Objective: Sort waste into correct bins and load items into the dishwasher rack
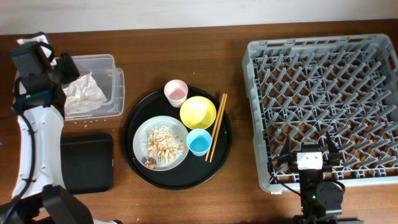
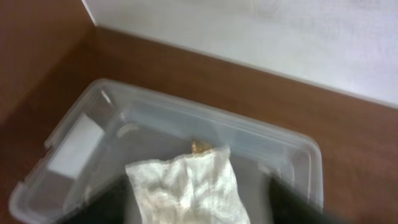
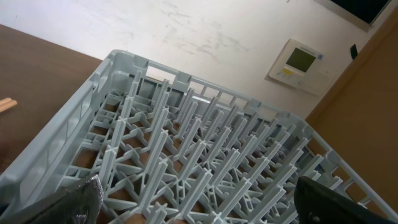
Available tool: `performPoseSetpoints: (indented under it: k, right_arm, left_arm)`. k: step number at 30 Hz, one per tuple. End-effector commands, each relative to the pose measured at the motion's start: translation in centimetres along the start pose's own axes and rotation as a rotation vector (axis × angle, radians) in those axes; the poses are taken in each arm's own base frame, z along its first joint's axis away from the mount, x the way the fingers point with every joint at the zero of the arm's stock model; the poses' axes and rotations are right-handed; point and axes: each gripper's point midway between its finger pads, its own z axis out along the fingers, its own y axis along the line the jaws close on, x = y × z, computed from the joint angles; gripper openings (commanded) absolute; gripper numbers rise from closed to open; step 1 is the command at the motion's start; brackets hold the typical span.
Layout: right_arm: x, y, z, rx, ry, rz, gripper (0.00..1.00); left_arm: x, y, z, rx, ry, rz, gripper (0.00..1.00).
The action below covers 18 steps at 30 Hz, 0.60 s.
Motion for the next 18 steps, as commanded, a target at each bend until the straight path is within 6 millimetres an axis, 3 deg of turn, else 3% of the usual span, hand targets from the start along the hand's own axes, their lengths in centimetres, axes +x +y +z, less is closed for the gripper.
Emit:
performPoseSetpoints:
  k: [1, 2, 3, 6, 10, 13, 15, 16, 17, 18]
  right_arm:
    - [0.4, -0.2, 0.0, 0.014, 0.010, 0.004, 0.99]
    - [0.4, -0.2, 0.0, 0.014, 0.010, 0.004, 0.98]
    - [0.4, -0.2, 0.0, 0.014, 0.010, 0.004, 0.99]
    - [0.4, -0.2, 0.0, 0.014, 0.010, 0.004, 0.99]
    - [0.4, -0.2, 0.0, 0.014, 0.010, 0.004, 0.99]
    - [0.4, -0.2, 0.0, 0.014, 0.010, 0.004, 0.99]
    - [0.4, -0.2, 0.0, 0.014, 0.010, 0.004, 0.99]
    - [0.4, -0.2, 0.0, 0.014, 0.010, 0.004, 0.99]
    - [0.4, -0.2, 0.0, 0.014, 0.010, 0.004, 0.99]
    - [0.4, -0.2, 0.0, 0.014, 0.010, 0.004, 0.99]
  left_arm:
    - [1.8, -6.3, -2.5, 0.383, 0.092, -0.008, 0.43]
    - [2.2, -9.3, -4.7, 0.579, 0.119, -0.019, 0.43]
    - [2.3, -10.9, -6.1, 0.696, 0.131, -0.027, 0.37]
    - [4.2, -14.4, -8.5, 0.862, 0.224, -0.030, 0.37]
    - [7.9, -19.1, -10.4, 0.886, 0.340, 0.085, 0.35]
    - [11.4, -22.7, -11.1, 0.748, 0.388, 0.270, 0.34]
    - [12.2, -23.2, -10.8, 0.622, 0.357, 0.365, 0.47]
    - [12.4, -23.5, -10.9, 0.599, 0.350, 0.390, 0.66]
    - [12.7, -24.2, -11.3, 0.606, 0.347, 0.411, 0.94]
    - [12.9, -24.6, -11.6, 0.615, 0.348, 0.420, 0.99]
